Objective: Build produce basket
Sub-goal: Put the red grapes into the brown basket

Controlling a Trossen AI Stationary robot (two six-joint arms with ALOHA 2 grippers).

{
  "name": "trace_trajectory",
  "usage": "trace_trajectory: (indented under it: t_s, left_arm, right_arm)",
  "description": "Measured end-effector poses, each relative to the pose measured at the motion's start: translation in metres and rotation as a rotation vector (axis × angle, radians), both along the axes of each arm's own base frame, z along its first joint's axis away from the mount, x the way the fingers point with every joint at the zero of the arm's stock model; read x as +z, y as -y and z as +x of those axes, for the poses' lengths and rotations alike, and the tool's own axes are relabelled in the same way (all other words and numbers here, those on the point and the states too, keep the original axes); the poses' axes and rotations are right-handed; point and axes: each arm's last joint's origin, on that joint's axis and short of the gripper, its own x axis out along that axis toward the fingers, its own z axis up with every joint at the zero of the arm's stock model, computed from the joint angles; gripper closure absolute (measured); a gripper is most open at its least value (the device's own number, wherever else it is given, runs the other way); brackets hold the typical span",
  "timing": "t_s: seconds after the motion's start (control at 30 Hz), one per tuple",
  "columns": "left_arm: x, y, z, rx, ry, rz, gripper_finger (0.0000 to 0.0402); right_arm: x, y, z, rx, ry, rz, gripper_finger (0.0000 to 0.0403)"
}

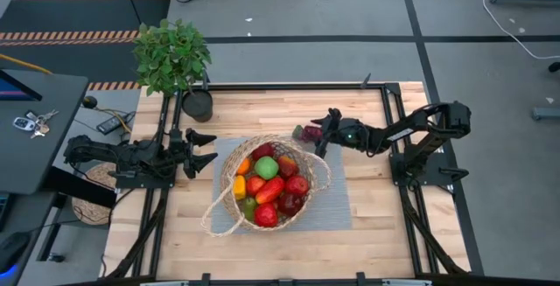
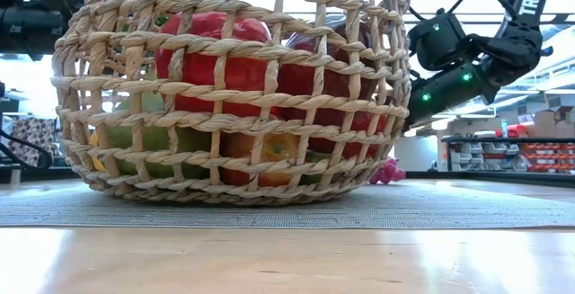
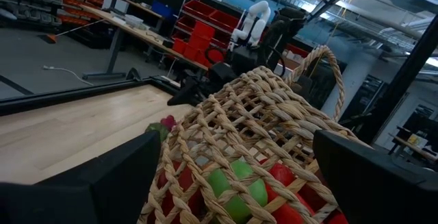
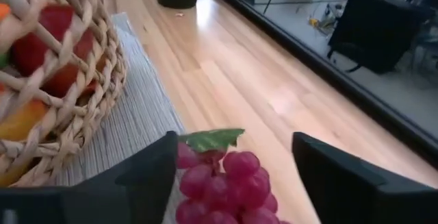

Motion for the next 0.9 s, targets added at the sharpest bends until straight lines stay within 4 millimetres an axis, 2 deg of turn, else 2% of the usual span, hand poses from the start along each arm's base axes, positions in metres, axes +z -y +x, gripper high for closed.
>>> trace_trajectory:
  t_s: [0.2,0.33,0.57,0.9]
  left_arm:
    - [0.000,0.000,0.000,0.000,0.000,0.000,0.0012]
    - [0.000,0.000,0.000,0.000,0.000,0.000,0.0012]
    - [0.000,0.000,0.000,-0.001,0.000,0.000,0.0012]
    - [0.000,0.000,0.000,0.000,0.000,0.000,0.0012]
  right_arm:
    - [-0.006,0.009,-0.004,0.021,-0.027,0.092,0.0038]
    - [-0.014,0.012,-0.005,0.029,-0.057,0.115,0.0007]
    - [-0.041,0.018,-0.004,-0.018,-0.132,0.130,0.0024]
    - [-0.054,0.021,-0.003,-0.051,-0.125,0.115,0.0068]
